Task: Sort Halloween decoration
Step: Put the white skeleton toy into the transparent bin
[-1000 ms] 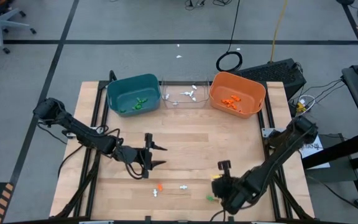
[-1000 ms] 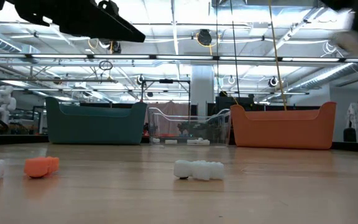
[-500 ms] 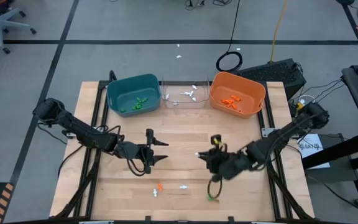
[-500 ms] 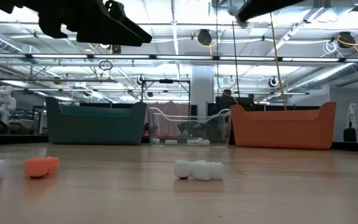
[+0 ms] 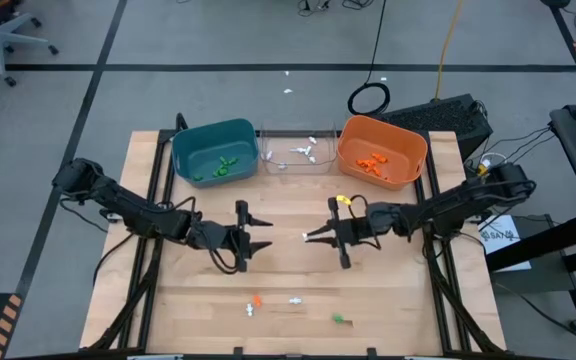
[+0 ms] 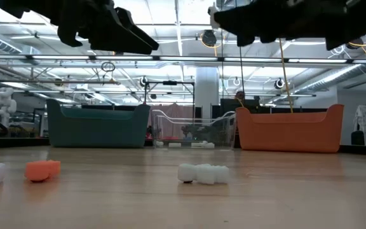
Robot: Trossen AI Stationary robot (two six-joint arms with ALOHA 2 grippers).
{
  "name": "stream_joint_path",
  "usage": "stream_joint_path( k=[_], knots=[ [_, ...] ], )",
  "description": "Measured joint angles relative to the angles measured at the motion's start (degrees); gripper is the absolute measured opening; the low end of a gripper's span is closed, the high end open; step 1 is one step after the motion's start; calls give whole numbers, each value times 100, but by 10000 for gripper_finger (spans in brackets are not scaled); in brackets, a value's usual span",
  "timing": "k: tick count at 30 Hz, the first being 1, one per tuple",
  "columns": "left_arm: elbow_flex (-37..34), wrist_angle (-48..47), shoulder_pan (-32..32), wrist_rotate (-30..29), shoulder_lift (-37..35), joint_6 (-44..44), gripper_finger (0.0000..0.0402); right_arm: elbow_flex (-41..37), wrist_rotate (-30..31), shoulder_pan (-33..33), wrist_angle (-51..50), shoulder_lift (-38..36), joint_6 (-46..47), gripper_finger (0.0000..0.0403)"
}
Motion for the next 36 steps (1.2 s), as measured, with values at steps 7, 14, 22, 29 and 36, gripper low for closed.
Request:
stream_joint_path(
  k=[7, 14, 22, 29, 36],
  knots=[
    [0, 160, -3, 36, 0, -9, 240, -87, -119, -72, 20, 55, 208, 4],
    [0, 162, -3, 46, 0, -42, 240, -87, -113, -61, 32, 55, 134, 4],
    [0, 164, -3, 52, 0, -46, 240, -87, -106, -145, 60, 53, -795, 4],
    [0, 164, -3, 52, 0, -46, 240, -87, -106, -151, 161, 53, -1807, 4],
    [0, 164, -3, 52, 0, -46, 240, -87, -103, -151, 158, 53, -1889, 4]
  ],
)
